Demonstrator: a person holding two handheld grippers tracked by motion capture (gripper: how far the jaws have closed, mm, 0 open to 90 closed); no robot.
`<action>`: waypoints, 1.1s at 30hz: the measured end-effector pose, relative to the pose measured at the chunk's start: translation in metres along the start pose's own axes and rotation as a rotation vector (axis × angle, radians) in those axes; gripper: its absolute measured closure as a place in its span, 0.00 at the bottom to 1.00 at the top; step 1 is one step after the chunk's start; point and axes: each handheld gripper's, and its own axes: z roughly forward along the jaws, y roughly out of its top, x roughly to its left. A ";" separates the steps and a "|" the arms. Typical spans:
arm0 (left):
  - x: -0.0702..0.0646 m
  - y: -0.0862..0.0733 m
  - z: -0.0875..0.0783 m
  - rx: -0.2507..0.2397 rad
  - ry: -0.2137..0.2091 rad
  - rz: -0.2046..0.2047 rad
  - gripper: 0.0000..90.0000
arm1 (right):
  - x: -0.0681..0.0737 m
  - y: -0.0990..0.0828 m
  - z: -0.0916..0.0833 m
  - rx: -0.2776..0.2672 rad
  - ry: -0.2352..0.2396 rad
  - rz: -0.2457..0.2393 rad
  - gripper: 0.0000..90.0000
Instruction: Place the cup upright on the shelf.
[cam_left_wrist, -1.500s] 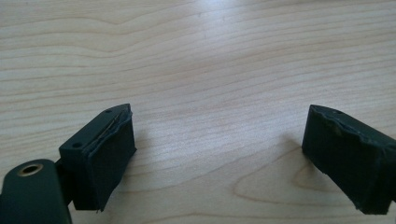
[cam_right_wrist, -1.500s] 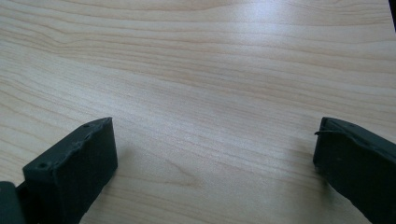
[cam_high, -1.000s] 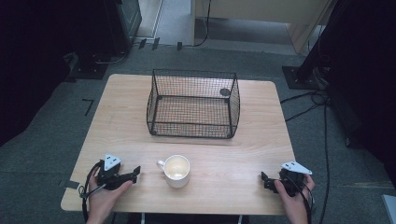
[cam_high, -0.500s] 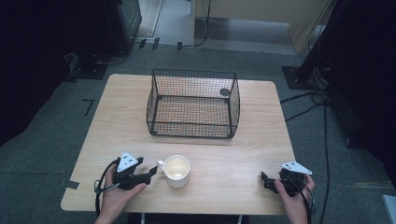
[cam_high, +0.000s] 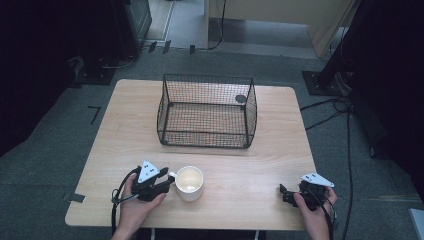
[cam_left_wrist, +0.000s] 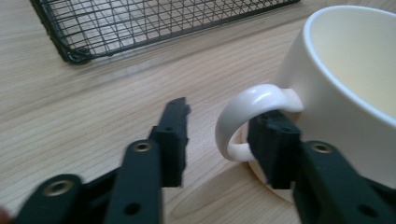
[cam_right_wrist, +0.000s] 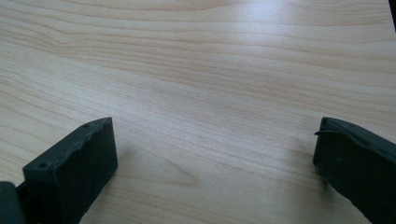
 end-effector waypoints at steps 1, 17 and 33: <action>0.000 0.000 0.000 -0.004 0.000 -0.002 0.73 | 0.000 0.000 0.000 0.000 0.000 0.000 0.00; -0.005 0.007 0.002 -0.095 0.047 0.014 0.96 | 0.000 0.000 0.000 -0.001 0.000 0.000 0.00; -0.017 0.042 -0.016 -0.191 0.000 0.016 0.97 | 0.000 0.000 0.000 -0.002 0.000 -0.001 0.00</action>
